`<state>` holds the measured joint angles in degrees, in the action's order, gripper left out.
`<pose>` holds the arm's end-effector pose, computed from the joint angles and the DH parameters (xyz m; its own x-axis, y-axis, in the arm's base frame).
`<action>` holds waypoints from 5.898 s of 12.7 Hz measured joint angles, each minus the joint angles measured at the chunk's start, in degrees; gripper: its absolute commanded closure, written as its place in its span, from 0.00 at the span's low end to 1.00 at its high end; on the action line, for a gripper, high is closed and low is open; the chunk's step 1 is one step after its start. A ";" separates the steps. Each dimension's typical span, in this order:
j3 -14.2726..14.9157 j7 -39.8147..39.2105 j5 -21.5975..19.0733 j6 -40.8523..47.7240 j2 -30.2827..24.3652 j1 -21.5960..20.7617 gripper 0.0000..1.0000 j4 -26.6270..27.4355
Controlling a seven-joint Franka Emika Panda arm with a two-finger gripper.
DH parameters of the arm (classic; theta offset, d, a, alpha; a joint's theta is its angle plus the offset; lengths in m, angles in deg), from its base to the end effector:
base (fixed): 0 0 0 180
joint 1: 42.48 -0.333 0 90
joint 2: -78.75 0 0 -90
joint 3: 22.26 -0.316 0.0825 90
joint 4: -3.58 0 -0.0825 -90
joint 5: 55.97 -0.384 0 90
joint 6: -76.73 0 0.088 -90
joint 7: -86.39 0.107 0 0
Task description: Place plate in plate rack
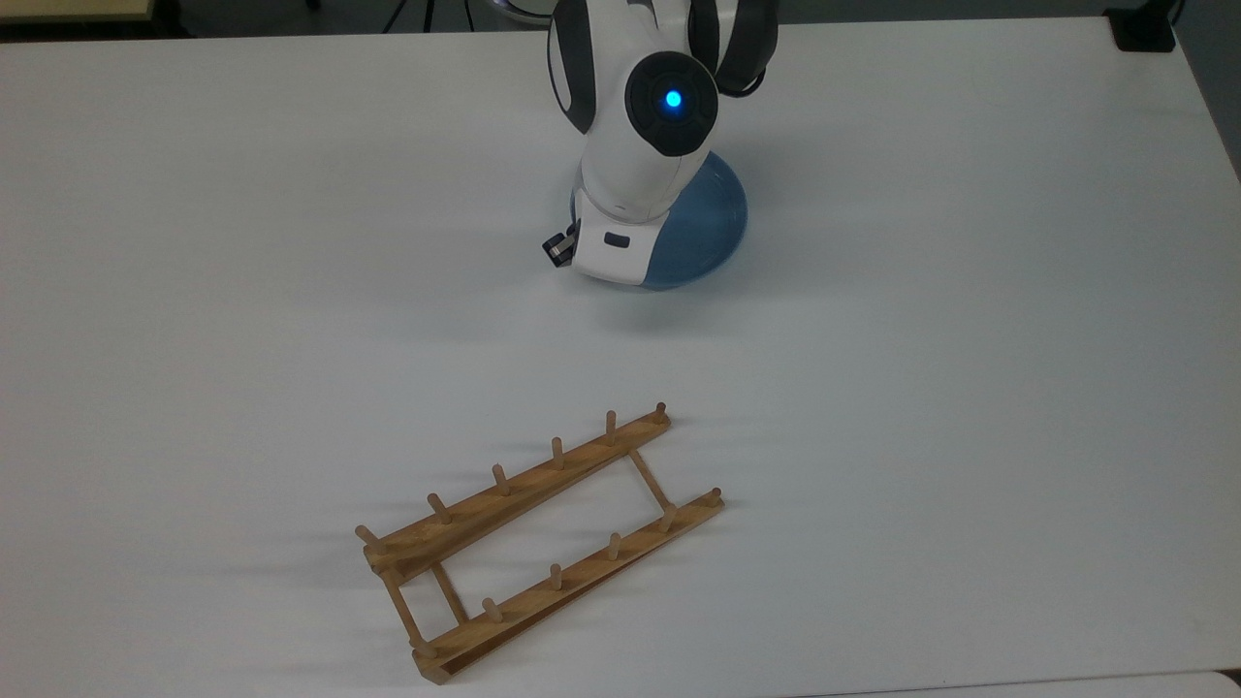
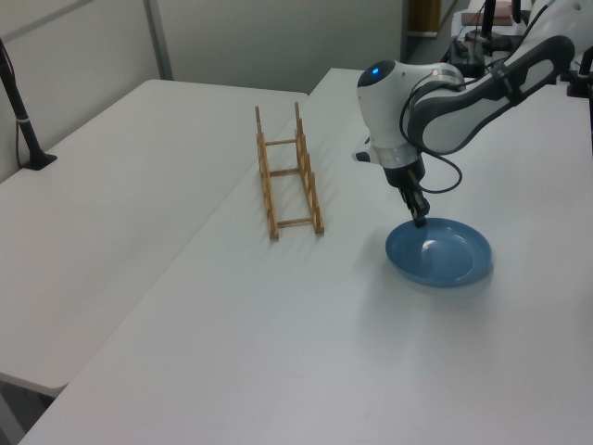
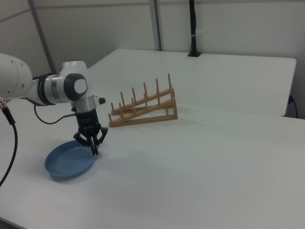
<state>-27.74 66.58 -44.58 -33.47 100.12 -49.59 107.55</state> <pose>0.5997 0.1162 0.3177 0.7606 0.5808 -0.2902 0.6140 -0.7887 0.0305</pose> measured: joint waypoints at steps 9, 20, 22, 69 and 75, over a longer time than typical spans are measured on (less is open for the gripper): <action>0.55 5.78 -1.27 8.55 -3.42 0.35 1.00 -14.32; 2.80 36.35 6.92 -8.17 -4.68 3.91 1.00 -25.77; 2.78 47.31 13.79 -11.94 -4.23 3.77 1.00 -25.76; 2.41 57.70 12.09 -5.28 -1.50 -1.98 0.00 -22.50; 3.10 25.78 -7.24 10.10 -12.84 3.03 0.00 -15.26</action>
<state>-24.63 92.37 -51.81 -23.36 87.28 -46.56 92.29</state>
